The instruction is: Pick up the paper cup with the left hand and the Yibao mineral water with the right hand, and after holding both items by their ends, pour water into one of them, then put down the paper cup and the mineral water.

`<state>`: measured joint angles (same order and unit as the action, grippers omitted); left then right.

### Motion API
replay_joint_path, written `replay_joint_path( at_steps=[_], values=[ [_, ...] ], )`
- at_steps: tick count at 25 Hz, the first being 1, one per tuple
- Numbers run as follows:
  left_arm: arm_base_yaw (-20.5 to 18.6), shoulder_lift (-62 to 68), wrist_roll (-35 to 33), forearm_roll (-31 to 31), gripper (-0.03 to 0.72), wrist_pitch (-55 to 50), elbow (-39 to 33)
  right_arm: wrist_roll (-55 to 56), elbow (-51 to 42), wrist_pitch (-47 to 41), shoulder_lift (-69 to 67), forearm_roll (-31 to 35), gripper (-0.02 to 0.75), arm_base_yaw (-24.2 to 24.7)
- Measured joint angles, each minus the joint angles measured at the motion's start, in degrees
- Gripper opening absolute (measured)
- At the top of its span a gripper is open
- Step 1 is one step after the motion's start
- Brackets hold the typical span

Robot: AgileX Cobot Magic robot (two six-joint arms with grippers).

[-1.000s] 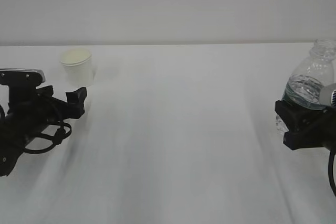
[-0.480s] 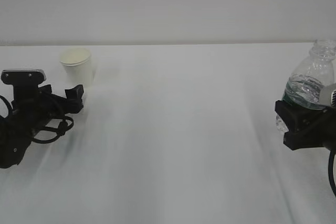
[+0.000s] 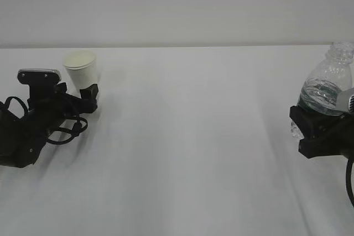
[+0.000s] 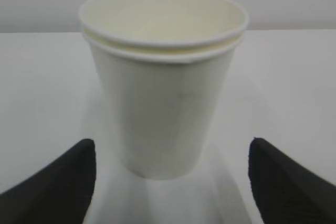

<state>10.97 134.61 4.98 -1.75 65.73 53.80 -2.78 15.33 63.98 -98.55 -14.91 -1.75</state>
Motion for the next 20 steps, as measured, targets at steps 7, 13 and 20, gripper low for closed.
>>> replay_joint_path(
  at_steps=[7, 13, 20],
  values=[
    [-0.1, 0.7, 0.0, 0.2, 0.628, 0.0, 1.2, -0.1, 0.0, 0.0, 0.0, 0.0, 0.407, 0.0],
    [-0.7, 1.9, 0.0, 1.8, 0.627, 0.0, 3.3, -0.1, 0.0, 0.0, 0.0, 0.0, 0.407, 0.0],
    [-1.5, 3.5, 1.2, 2.2, 0.637, 0.0, 4.8, -0.1, 0.0, 0.0, 0.0, 0.0, 0.407, 0.0]
  ],
)
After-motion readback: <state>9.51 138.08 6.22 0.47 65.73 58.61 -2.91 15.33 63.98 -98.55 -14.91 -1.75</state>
